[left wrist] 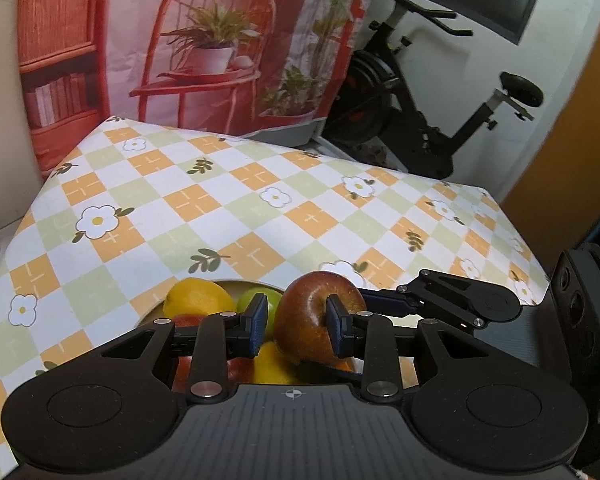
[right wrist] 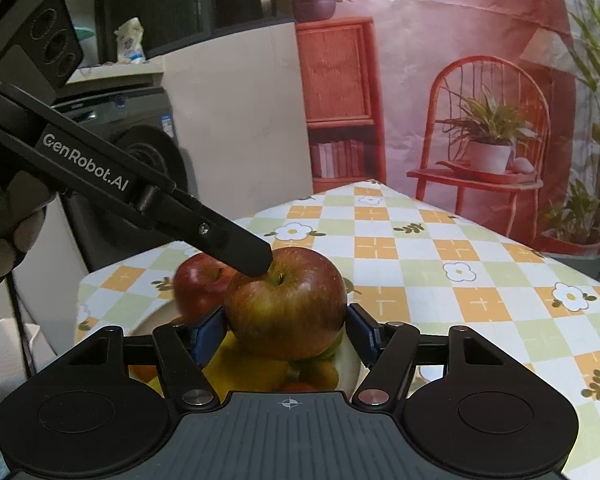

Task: Organize fruits
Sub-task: 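Lower the red apple onto the plate and open both grippers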

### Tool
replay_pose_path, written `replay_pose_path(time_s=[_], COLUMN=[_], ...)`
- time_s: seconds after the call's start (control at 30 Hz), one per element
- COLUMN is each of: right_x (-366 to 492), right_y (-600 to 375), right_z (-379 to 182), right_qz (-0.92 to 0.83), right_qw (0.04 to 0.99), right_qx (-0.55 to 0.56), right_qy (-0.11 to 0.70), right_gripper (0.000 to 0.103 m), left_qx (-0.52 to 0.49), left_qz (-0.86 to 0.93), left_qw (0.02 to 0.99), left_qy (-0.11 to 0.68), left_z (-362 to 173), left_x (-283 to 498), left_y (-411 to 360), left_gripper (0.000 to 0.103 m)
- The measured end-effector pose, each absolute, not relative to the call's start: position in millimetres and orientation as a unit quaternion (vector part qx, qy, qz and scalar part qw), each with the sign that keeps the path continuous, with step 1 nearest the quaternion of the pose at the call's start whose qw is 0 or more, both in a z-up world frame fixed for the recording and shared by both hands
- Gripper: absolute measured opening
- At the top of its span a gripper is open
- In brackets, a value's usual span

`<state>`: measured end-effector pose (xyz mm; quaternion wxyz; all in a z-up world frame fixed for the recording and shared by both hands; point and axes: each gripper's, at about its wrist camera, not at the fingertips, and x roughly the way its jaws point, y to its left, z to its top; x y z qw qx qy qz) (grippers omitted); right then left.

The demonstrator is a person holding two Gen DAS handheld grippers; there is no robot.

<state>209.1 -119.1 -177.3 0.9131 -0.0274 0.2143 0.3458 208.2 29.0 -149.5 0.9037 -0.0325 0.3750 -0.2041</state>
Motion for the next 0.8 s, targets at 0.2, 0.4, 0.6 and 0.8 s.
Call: replay_pose_path(time_s=[0.2, 0.4, 0.6, 0.8], right_x=[180, 160, 161, 174], right_y=[-134, -135, -119, -118], right_z=[-178, -190, -194, -196], right_qz=[0.347, 0.353, 0.368, 0.366], right_qw=[0.909, 0.899, 0.891, 0.891], right_qx=[-0.034, -0.048, -0.063, -0.053], right_qy=[0.227, 0.256, 0.257, 0.261], right_gripper=[0.061, 0.061, 0.061, 0.061], left_qx=[-0.027, -0.024, -0.024, -0.024], left_qz=[-0.21, -0.221, -0.22, -0.213], left_qw=[0.9, 0.897, 0.898, 0.899], left_qy=[0.381, 0.381, 0.38, 0.382], left_z=[-157, -160, -160, -162], left_x=[198, 192, 192, 194], left_y=[25, 20, 23, 25], left_gripper=[0.034, 0.034, 0.034, 0.034])
